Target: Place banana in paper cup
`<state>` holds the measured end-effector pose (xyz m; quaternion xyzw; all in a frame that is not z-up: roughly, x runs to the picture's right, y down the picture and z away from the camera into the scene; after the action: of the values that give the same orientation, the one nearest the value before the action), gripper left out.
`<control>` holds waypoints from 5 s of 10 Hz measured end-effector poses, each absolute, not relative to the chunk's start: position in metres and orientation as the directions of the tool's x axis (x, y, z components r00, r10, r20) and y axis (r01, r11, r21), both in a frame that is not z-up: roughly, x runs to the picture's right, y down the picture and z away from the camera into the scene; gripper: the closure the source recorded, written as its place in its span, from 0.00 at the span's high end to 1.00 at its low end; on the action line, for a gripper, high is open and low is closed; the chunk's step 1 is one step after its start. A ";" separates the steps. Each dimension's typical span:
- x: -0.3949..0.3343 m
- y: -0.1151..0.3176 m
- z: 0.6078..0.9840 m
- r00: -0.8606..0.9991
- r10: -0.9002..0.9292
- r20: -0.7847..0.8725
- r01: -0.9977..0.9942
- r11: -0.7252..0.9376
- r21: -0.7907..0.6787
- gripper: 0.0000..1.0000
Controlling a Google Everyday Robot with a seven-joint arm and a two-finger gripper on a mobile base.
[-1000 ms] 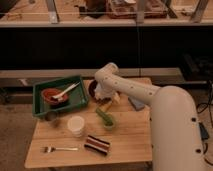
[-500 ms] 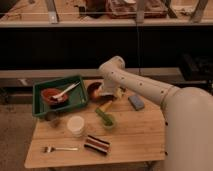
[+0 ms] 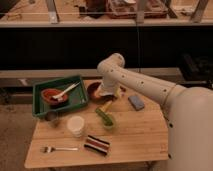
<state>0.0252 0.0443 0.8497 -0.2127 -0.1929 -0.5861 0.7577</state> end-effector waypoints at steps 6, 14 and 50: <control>0.023 0.103 0.869 0.189 -0.784 0.592 0.982 0.169 -0.089 0.80; 0.020 0.081 0.931 0.292 -0.771 0.566 0.956 0.231 -0.179 0.80; -0.066 -0.028 0.788 0.032 -0.935 0.352 0.882 0.192 0.431 0.00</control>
<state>-0.0659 -0.0277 0.7875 0.0468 -0.2872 -0.6338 0.7167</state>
